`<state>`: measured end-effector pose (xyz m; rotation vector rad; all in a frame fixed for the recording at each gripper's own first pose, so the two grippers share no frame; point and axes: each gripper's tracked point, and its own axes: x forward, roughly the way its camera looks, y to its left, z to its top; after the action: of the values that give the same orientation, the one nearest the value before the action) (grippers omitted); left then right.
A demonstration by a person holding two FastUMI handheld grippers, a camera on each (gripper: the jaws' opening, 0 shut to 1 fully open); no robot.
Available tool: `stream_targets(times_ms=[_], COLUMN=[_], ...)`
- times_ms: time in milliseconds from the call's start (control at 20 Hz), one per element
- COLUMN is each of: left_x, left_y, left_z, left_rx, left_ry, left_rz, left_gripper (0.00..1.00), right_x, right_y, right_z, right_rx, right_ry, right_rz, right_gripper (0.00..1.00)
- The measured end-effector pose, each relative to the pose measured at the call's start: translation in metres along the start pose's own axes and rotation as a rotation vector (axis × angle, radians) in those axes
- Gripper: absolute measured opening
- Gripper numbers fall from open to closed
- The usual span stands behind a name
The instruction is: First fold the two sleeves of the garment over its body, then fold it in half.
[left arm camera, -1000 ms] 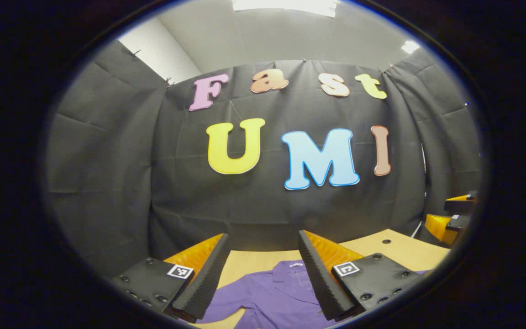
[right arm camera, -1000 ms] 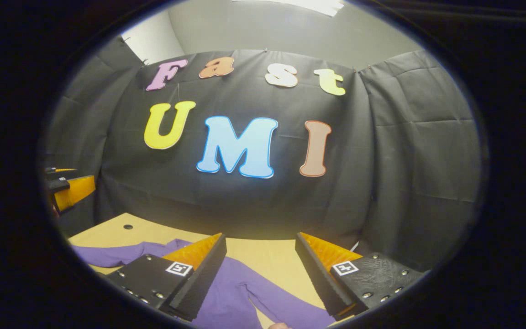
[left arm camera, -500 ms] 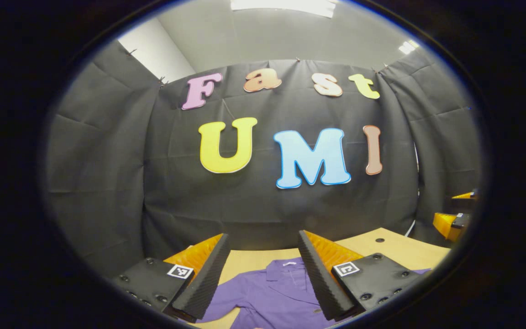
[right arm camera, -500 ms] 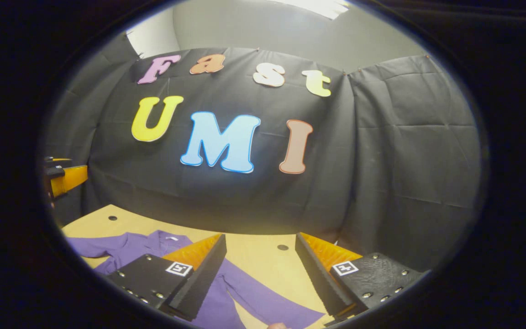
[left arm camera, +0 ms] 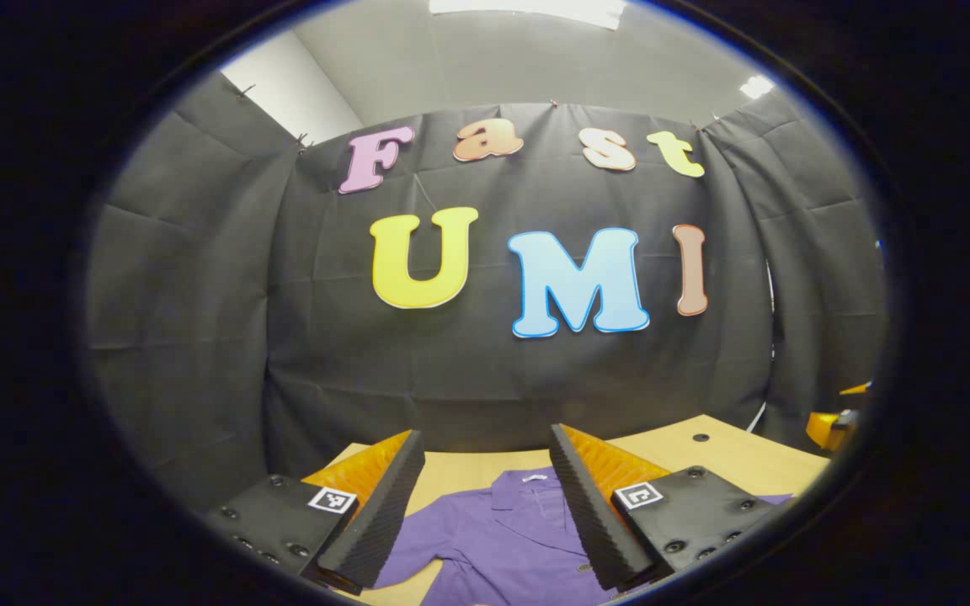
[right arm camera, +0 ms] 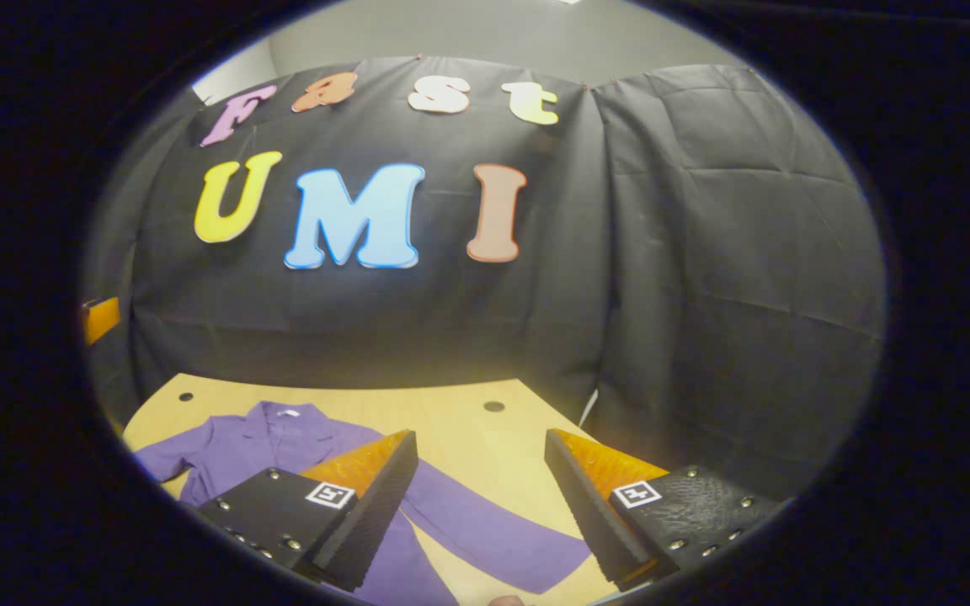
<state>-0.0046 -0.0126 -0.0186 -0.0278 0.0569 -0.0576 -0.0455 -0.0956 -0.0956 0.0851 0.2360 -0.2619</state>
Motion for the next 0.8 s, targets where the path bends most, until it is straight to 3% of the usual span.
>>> stream_targets(times_ms=[400, 800], left_x=[0.001, 0.004], left_y=[0.015, 0.007], left_z=[-0.008, -0.009], left_rx=[-0.001, 0.008], left_ry=[0.016, 0.029], left_rz=[0.04, 0.033], left_gripper=[0.96, 0.96], right_x=[0.018, 0.036], right_y=[-0.067, -0.086], right_z=[-0.123, -0.198], right_rx=[0.07, 0.274], right_ry=[0.322, 0.539], right_rz=[-0.196, -0.257], right_gripper=[0.96, 0.96])
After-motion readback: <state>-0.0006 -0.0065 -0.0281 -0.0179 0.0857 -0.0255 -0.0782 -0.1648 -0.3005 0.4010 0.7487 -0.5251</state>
